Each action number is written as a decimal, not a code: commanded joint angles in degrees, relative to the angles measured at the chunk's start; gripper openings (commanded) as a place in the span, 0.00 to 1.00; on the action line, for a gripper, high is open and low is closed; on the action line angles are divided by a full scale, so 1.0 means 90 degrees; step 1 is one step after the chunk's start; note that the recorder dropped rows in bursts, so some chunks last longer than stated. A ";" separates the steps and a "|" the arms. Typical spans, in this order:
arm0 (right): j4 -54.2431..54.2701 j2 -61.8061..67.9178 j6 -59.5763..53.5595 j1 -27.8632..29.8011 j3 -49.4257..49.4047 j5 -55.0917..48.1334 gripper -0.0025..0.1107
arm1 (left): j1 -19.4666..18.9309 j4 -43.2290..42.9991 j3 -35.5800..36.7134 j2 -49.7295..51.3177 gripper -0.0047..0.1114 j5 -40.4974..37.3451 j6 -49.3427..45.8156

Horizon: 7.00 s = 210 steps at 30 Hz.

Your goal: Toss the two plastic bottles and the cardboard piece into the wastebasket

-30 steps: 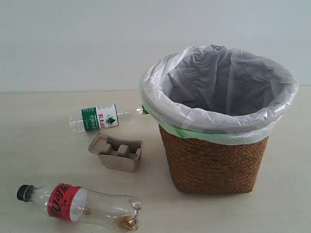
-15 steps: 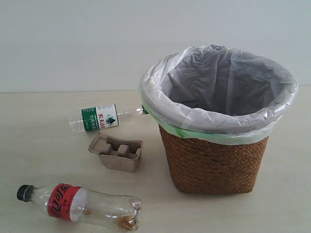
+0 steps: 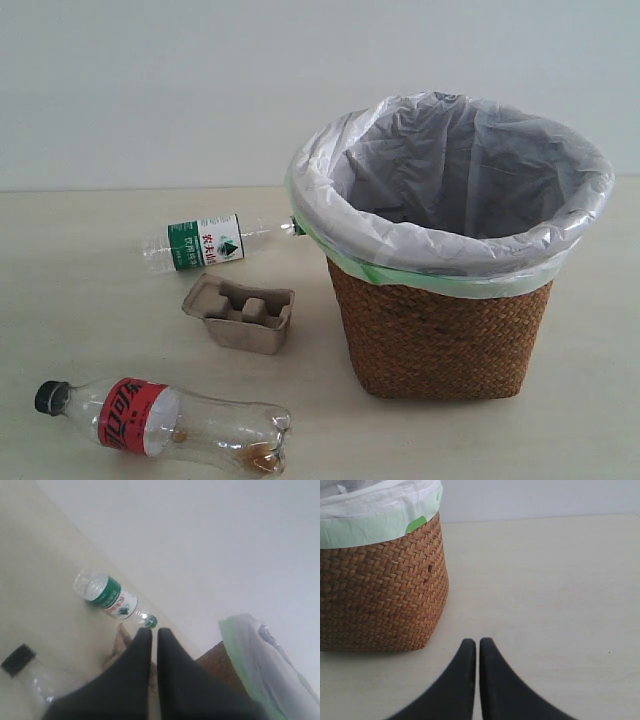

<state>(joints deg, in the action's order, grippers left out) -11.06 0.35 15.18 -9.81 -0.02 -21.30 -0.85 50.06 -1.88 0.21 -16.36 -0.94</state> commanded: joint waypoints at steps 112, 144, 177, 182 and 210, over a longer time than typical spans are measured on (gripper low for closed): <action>0.0001 -0.0039 -0.0013 0.0010 0.0002 0.0020 0.02 | 0.1053 -0.4963 -0.5934 0.6179 0.07 -0.2148 -0.1304; 0.0001 -0.0039 -0.0014 0.0010 0.0002 0.0020 0.02 | 0.3925 -0.3244 -1.0464 1.0077 0.07 -0.0755 -0.1561; 0.0001 -0.0039 -0.0017 0.0010 0.0002 0.0021 0.02 | 0.3408 -0.0542 -1.2436 1.1352 0.98 -0.1837 -0.1007; 0.0001 -0.0039 -0.0017 0.0010 0.0002 0.0021 0.02 | 0.3383 -0.0979 -1.2733 1.1352 0.98 -0.2892 -0.1522; 0.0001 -0.0039 -0.0024 0.0010 0.0002 0.0021 0.02 | 0.1888 -0.4051 -0.9519 1.2651 0.98 -0.4289 -0.0695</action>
<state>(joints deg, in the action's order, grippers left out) -10.96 0.35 15.18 -9.81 -0.02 -21.34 15.38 11.36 -87.78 112.65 -57.81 -5.92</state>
